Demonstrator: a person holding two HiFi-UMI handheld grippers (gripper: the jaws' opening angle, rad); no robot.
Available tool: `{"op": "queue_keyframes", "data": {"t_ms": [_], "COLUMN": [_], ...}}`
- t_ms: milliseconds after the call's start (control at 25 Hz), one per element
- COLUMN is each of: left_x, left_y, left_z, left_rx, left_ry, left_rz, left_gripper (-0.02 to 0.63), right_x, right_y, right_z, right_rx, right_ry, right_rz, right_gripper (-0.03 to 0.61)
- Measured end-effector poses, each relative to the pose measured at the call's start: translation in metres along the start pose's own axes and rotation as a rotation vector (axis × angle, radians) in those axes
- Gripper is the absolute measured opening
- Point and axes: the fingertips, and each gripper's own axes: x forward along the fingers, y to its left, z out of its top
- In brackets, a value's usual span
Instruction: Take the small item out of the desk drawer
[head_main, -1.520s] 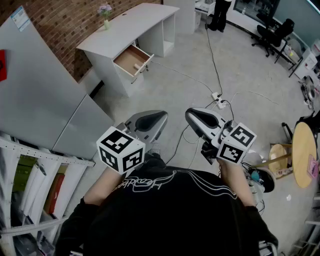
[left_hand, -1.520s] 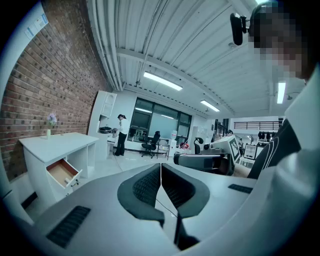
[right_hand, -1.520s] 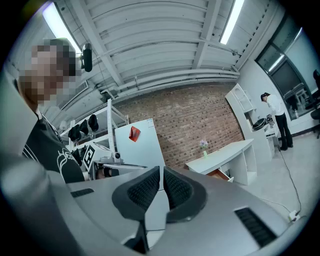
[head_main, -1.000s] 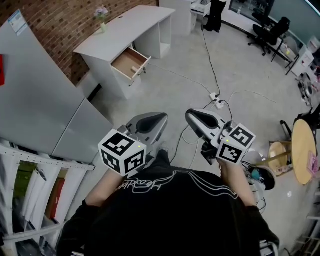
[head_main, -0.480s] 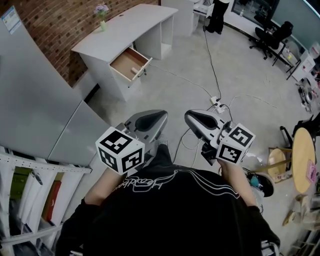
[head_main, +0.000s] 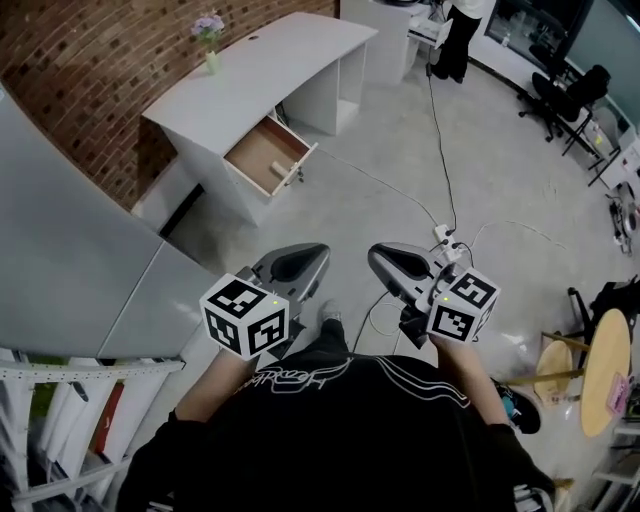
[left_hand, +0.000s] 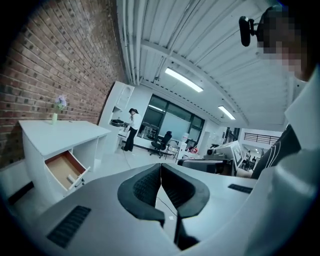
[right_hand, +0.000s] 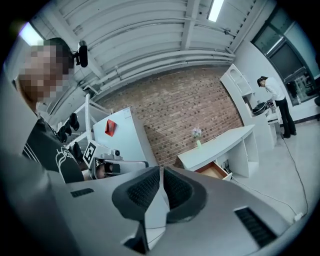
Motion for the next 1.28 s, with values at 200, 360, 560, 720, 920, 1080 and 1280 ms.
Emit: {"op": "queue_keyframes", "data": {"t_ms": [200,360,560,720,920,1080,1280], "left_x": [0.072,0.114,0.151,0.163,0.171,0.173,0.179], "left_y": [0.081,0.145,0.199,0.231,0.264,0.293,0.341], "left_z": [0.051,0.083,0.099,0.1,0.09,0.091,0.104], "left_rx": [-0.002,-0.028,-0.043,-0.063,-0.099,-0.13,-0.158], "left_ry": [0.02,0.014,0.029,0.037,0.051,0.046,0.029], "left_rz": [0.018,0.039,0.06,0.1,0.157,0.214,0.299], "left_gripper": [0.021,0.021,0.021,0.021,0.021,0.021,0.021], "right_x": [0.059,0.106,0.138,0.153,0.177,0.204,0.255], "right_y": [-0.093,-0.152,-0.205,-0.228,-0.253,-0.269,-0.298], "right_z": [0.046,0.075,0.1,0.1,0.1,0.102,0.11], "right_rx": [0.067,0.065,0.069,0.081,0.089,0.089,0.103], "right_ry": [-0.005,0.026,0.02,0.042,0.074,0.101,0.153], "right_rz": [0.025,0.035,0.028,0.025,0.052,0.093,0.178], "right_gripper": [0.055,0.055,0.055,0.055,0.055,0.055,0.055]}}
